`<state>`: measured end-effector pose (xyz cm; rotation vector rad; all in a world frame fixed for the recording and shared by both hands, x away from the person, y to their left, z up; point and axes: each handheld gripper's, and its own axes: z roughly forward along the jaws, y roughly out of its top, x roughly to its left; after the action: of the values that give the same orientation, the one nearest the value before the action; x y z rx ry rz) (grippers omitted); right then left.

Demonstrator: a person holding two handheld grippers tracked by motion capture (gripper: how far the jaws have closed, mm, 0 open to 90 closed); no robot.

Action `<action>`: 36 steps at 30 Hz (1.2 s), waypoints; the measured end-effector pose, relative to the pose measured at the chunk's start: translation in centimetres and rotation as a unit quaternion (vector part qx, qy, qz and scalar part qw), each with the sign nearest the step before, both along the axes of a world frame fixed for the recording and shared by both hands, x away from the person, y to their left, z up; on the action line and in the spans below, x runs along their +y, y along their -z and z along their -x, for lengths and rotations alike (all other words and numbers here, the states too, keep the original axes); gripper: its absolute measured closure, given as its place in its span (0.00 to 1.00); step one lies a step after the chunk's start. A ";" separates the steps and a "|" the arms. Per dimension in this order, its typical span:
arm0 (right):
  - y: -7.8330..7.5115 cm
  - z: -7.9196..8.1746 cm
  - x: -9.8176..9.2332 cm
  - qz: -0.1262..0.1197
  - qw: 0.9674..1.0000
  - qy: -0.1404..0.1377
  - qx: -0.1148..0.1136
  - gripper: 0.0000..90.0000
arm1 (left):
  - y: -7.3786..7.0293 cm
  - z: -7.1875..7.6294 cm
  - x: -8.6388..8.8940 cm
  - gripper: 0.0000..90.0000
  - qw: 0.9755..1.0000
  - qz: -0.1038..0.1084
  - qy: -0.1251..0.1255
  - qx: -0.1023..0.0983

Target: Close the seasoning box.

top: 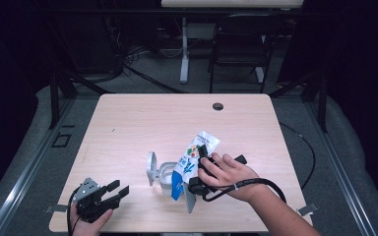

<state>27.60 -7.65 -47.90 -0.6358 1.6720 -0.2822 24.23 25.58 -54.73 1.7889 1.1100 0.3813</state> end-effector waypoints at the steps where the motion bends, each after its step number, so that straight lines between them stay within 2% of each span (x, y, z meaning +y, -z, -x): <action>1: -0.1 0.0 0.0 0.000 1.000 0.005 -0.001 0.98 | 0.0 0.0 0.0 0.57 1.000 0.001 -0.001 0.000; 6: 0.0 0.1 -0.1 -0.016 1.000 0.020 0.013 0.98 | 0.0 0.0 -0.1 0.57 1.000 0.000 0.000 0.000; 9: 0.4 -0.1 -0.4 -0.050 0.998 0.021 0.034 0.98 | 0.1 0.0 -0.1 0.57 1.000 0.000 -0.001 0.001; 14: 0.5 0.0 -0.7 -0.088 0.994 0.044 0.054 0.98 | 0.1 0.0 -0.1 0.57 1.000 -0.002 0.000 0.002; 17: 0.7 0.0 -1.0 -0.122 0.988 0.058 0.078 0.98 | 0.1 0.0 -0.1 0.57 1.000 -0.002 0.000 0.002; 20: 0.7 0.0 -1.2 -0.150 0.982 0.068 0.090 0.98 | 0.1 0.0 -0.2 0.57 1.000 -0.001 0.001 0.001; 27: 0.9 0.2 -1.4 -0.178 0.974 0.082 0.116 0.98 | 0.1 0.0 -0.3 0.57 1.000 -0.003 0.002 0.002; 29: 1.0 0.1 -1.5 -0.199 0.967 0.090 0.130 0.98 | 0.0 0.0 -0.4 0.57 1.000 -0.003 0.002 0.002; 30: 0.8 0.2 -1.5 -0.202 0.965 0.095 0.135 0.98 | 0.0 0.0 -0.4 0.57 1.000 -0.003 0.001 0.001; 31: 1.0 0.1 -1.5 -0.219 0.960 0.095 0.146 0.98 | 0.0 0.0 -0.4 0.57 1.000 -0.003 0.001 0.001; 32: 0.9 0.1 -1.5 -0.224 0.958 0.096 0.151 0.98 | 0.0 0.1 -0.4 0.57 1.000 -0.003 0.001 0.001; 34: 0.9 0.2 -1.5 -0.240 0.951 0.101 0.166 0.98 | 0.0 0.1 -0.4 0.57 1.000 -0.004 0.001 0.001; 35: 1.0 0.2 -1.5 -0.255 0.945 0.103 0.175 0.98 | 0.0 0.1 -0.4 0.57 1.000 -0.003 -0.002 -0.001; 36: 1.0 0.1 -1.5 -0.263 0.942 0.107 0.181 0.98 | 0.0 0.1 -0.4 0.57 1.000 -0.004 0.001 0.001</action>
<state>27.46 -9.12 -48.93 -0.1027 2.0657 0.1431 24.16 25.18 -54.73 1.7969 1.1097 0.3837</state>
